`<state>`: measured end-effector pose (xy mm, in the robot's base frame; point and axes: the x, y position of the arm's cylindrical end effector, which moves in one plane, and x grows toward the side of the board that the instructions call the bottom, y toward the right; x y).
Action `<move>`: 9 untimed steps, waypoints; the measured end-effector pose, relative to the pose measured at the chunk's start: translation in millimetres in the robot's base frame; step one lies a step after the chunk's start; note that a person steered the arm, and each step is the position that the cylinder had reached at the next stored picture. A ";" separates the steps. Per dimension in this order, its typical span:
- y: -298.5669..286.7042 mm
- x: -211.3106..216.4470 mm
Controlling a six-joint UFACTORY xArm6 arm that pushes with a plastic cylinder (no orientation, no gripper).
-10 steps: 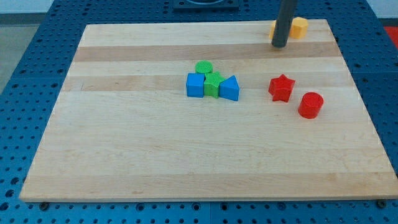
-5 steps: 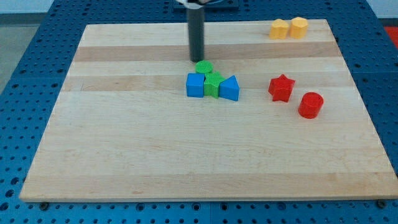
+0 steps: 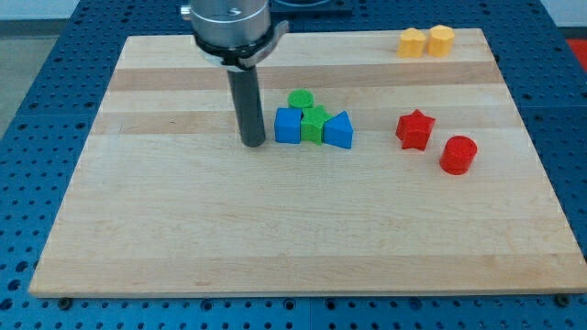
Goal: Push the blue cube closer to the yellow hexagon
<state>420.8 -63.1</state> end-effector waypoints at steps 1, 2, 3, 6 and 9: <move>15.5 -5.4; 26.2 -17.5; 43.0 -29.1; 105.3 -54.9; 174.1 -72.3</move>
<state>348.5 111.0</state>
